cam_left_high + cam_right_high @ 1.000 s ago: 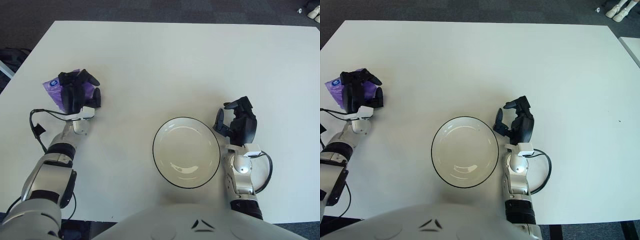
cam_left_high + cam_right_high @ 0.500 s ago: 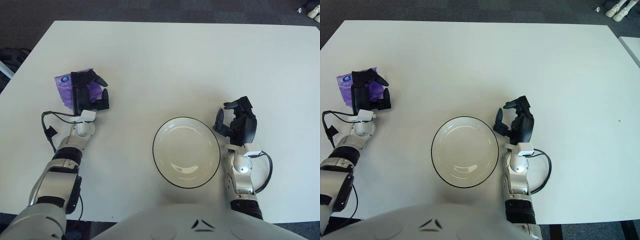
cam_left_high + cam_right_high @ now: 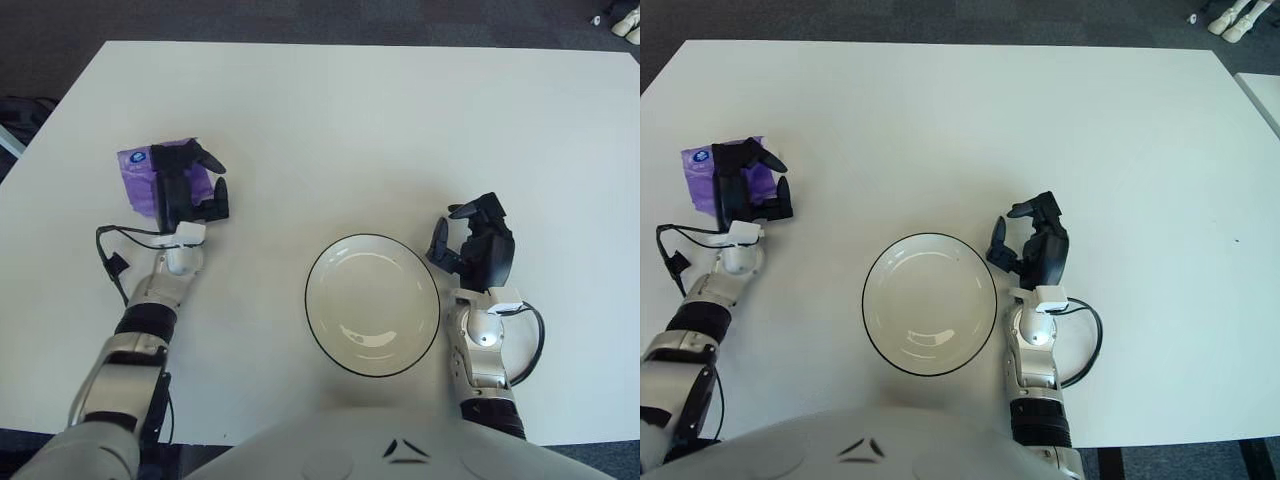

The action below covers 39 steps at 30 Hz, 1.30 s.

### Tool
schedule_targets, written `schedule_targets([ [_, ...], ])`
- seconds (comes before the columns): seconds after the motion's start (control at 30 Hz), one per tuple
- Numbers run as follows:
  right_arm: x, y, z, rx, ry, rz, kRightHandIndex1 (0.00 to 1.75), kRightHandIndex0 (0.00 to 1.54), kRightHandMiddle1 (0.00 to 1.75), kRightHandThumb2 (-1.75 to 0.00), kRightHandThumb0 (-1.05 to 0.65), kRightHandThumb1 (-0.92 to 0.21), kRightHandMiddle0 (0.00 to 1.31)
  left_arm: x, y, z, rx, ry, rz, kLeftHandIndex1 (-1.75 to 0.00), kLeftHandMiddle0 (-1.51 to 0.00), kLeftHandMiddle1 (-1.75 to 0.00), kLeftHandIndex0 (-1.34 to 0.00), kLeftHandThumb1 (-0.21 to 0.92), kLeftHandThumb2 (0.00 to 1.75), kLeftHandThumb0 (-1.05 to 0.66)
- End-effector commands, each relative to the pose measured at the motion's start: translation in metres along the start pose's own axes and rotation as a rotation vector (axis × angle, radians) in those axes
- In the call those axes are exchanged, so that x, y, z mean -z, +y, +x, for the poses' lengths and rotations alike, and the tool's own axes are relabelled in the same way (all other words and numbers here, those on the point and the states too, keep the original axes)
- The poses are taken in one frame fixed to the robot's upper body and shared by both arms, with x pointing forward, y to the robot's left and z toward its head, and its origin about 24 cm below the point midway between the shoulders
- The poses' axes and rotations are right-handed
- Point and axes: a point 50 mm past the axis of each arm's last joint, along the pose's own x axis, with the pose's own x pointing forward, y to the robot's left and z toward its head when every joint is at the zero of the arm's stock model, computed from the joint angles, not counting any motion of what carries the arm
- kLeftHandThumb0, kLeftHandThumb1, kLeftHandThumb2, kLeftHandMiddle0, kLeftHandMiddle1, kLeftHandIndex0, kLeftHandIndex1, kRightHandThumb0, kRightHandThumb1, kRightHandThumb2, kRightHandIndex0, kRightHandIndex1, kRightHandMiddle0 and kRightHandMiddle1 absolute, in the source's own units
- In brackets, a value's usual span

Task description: Put the tissue paper into the plate.

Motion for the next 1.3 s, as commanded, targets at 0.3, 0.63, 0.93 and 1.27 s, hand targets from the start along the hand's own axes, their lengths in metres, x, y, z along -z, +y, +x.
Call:
schedule_targets([
  [0.3, 0.022, -0.013, -0.023, 0.022, 0.158, -0.070, 1.75, 1.12, 1.75, -1.32, -0.48, -0.32, 0.61, -0.013, -0.008, -0.015, -0.011, -0.029, -0.003, -1.75, -1.40, -1.75, -0.85, 0.04, 1.66, -0.60],
  [0.63, 0.022, -0.013, -0.022, 0.018, 0.159, -0.061, 1.75, 1.11, 1.75, -1.32, -0.48, -0.32, 0.61, -0.027, -0.006, -0.012, -0.023, -0.102, -0.023, -1.75, -1.41, -1.75, -0.88, 0.01, 1.70, -0.62],
  [0.93, 0.024, -0.013, -0.022, 0.012, 0.158, -0.072, 1.75, 1.13, 1.75, -1.32, -0.48, -0.32, 0.61, -0.045, 0.013, 0.012, -0.089, -0.204, -0.033, -1.75, -1.40, -1.75, -0.90, -0.02, 1.73, -0.64],
  [1.27, 0.025, -0.013, -0.022, 0.021, 0.159, -0.067, 1.75, 1.13, 1.75, -1.32, -0.48, -0.32, 0.61, -0.048, 0.025, 0.024, -0.138, -0.257, -0.068, -1.75, -1.40, -1.75, -0.91, -0.02, 1.74, -0.65],
])
